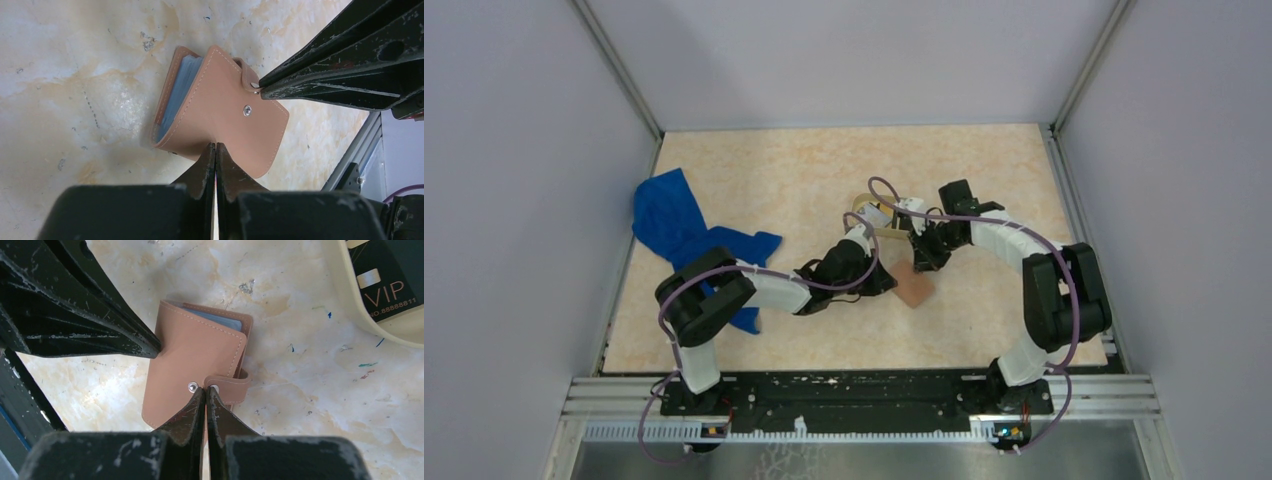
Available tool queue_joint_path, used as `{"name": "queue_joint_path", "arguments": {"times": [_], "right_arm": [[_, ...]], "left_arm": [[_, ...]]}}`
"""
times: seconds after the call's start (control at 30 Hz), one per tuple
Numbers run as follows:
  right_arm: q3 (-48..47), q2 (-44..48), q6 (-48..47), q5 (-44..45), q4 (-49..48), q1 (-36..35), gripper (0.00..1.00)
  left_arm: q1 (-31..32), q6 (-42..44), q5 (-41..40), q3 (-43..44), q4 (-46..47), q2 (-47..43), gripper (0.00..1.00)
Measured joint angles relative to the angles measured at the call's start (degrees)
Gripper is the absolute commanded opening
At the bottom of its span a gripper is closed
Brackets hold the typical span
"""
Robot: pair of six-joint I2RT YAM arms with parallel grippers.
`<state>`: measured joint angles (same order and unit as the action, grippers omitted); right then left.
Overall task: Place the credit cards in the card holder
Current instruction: Close the card holder at the center of the board.
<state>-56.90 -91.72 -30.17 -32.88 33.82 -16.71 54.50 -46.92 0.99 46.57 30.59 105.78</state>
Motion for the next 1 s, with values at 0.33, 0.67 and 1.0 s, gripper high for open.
{"name": "queue_joint_path", "arguments": {"times": [0.33, 0.67, 1.0], "right_arm": [[-0.1, -0.2, -2.3, -0.9, 2.6, -0.1, 0.00], [-0.1, -0.2, -2.3, -1.1, 2.6, -1.4, 0.00], [-0.1, -0.3, -2.4, -1.2, 2.7, -1.7, 0.00]], "left_arm": [[0.0, -1.4, 0.2, -1.8, 2.9, 0.0, 0.03], [0.0, -1.6, 1.6, -2.6, 4.5, 0.0, 0.03], [0.0, -1.9, 2.5, -2.6, 5.0, 0.4, 0.04]]}}
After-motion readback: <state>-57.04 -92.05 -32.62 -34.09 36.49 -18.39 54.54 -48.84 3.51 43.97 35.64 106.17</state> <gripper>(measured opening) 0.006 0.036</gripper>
